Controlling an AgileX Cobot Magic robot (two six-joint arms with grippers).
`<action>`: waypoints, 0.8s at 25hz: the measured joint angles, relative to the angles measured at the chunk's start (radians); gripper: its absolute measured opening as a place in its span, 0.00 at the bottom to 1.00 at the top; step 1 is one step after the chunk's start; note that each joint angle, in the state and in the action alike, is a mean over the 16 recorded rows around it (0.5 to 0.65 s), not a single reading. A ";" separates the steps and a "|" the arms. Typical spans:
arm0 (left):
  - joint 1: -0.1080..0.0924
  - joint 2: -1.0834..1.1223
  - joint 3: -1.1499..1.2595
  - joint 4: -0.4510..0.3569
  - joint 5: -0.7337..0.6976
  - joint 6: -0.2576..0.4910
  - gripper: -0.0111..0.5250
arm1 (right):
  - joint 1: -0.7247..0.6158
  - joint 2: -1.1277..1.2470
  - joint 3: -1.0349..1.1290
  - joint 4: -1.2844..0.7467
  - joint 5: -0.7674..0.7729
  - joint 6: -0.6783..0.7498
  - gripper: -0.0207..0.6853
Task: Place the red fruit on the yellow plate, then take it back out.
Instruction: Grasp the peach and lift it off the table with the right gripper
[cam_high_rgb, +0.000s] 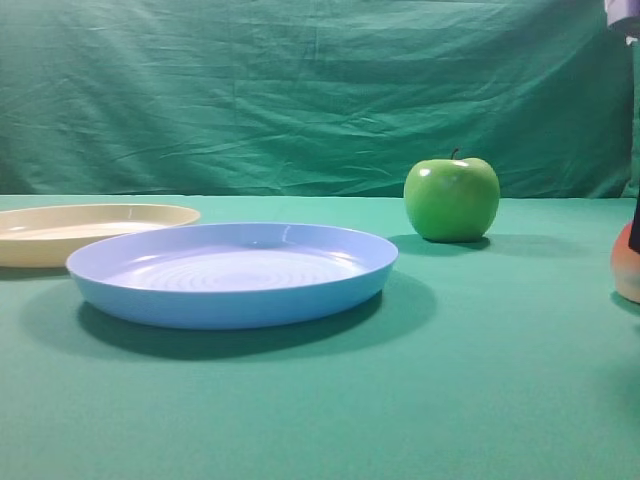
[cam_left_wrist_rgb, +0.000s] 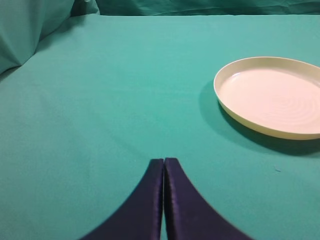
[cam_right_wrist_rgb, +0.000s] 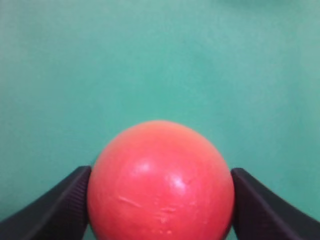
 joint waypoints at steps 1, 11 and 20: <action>0.000 0.000 0.000 0.000 0.000 0.000 0.02 | 0.007 0.003 -0.002 -0.004 -0.007 -0.006 0.61; 0.000 0.000 0.000 0.000 0.000 0.000 0.02 | 0.043 0.007 -0.146 -0.023 0.064 -0.023 0.32; 0.000 0.000 0.000 0.000 0.000 0.000 0.02 | 0.085 0.039 -0.489 0.064 0.206 -0.020 0.29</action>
